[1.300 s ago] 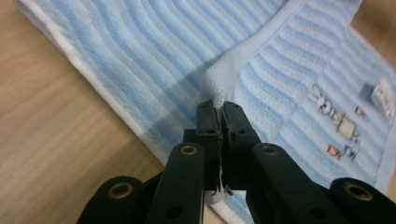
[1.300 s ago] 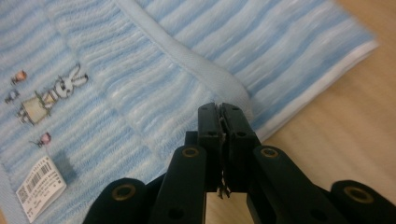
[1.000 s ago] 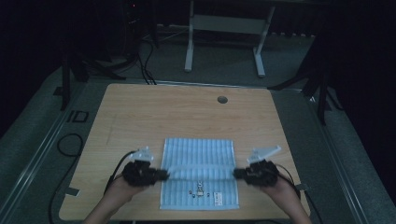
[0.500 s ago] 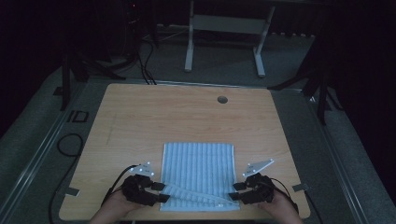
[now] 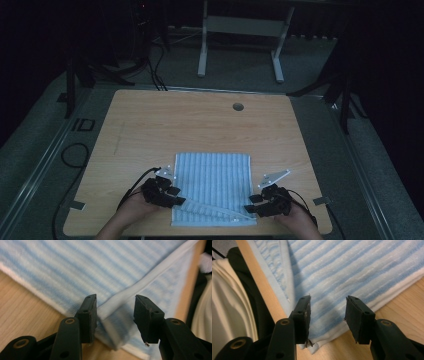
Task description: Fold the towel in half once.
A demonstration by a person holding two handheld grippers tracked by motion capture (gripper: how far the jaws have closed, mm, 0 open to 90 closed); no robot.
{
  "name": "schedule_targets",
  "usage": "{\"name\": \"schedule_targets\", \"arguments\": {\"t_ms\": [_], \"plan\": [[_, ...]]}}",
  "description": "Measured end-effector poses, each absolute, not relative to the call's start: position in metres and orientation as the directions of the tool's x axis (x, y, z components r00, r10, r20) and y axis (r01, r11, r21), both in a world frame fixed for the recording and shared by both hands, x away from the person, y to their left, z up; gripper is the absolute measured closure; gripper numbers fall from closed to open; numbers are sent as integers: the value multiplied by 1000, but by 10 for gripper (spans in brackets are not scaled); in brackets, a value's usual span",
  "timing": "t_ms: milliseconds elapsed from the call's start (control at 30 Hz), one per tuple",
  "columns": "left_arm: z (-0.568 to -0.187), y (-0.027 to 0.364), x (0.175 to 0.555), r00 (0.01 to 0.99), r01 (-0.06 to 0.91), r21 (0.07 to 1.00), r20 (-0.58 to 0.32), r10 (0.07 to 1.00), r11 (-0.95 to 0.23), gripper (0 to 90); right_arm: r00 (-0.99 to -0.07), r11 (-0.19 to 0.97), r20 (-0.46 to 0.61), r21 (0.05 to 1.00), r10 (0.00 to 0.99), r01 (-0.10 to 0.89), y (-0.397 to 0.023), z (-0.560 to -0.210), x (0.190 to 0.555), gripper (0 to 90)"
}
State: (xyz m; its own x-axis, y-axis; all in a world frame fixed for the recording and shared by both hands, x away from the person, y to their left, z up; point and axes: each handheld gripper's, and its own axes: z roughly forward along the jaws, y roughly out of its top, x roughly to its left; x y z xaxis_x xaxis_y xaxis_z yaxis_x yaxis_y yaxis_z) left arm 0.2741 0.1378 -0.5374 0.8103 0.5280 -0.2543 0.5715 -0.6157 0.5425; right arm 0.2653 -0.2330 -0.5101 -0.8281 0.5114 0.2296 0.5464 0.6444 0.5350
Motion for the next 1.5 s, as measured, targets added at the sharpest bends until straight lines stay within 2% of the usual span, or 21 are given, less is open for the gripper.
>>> {"name": "schedule_targets", "arguments": {"t_ms": [33, 133, 267, 333, 533, 667, 733, 933, 1167, 1400, 1500], "plan": [[-539, 137, 272, 815, 558, 557, -231, 531, -615, 533, -825, 644, 229, 532, 516, 550, -233, -511, 266, 553], [-538, 135, 269, 818, 540, 560, -172, 549, -629, 633, -822, 643, 228, 528, 523, 555, -235, -512, 267, 554], [-533, 136, 264, 819, 536, 576, -179, 545, -617, 794, -819, 637, 219, 535, 530, 555, -236, -510, 268, 557], [-527, 138, 261, 820, 532, 592, -184, 541, -605, 804, -816, 632, 218, 538, 535, 558, -238, -508, 268, 559], [-510, 145, 242, 839, 523, 606, -242, 487, -599, 776, -808, 619, 214, 545, 549, 566, -244, -506, 268, 559], [-513, 148, 225, 843, 530, 585, -282, 459, -614, 694, -804, 615, 214, 545, 556, 570, -247, -505, 267, 558], [-517, 148, 216, 844, 530, 562, -277, 460, -635, 634, -801, 613, 215, 543, 558, 573, -247, -505, 267, 558], [-519, 155, 205, 835, 545, 534, -276, 476, -647, 598, -802, 616, 207, 542, 561, 571, -249, -504, 268, 558], [-507, 174, 230, 798, 582, 563, -255, 546, -587, 579, -806, 632, 176, 536, 565, 560, -248, -501, 278, 550], [-503, 182, 266, 755, 610, 610, -254, 605, -506, 535, -796, 636, 139, 528, 589, 563, -247, -495, 309, 509], [-506, 180, 280, 746, 614, 605, -238, 622, -506, 535, -789, 627, 147, 527, 597, 573, -246, -493, 325, 483]]}}
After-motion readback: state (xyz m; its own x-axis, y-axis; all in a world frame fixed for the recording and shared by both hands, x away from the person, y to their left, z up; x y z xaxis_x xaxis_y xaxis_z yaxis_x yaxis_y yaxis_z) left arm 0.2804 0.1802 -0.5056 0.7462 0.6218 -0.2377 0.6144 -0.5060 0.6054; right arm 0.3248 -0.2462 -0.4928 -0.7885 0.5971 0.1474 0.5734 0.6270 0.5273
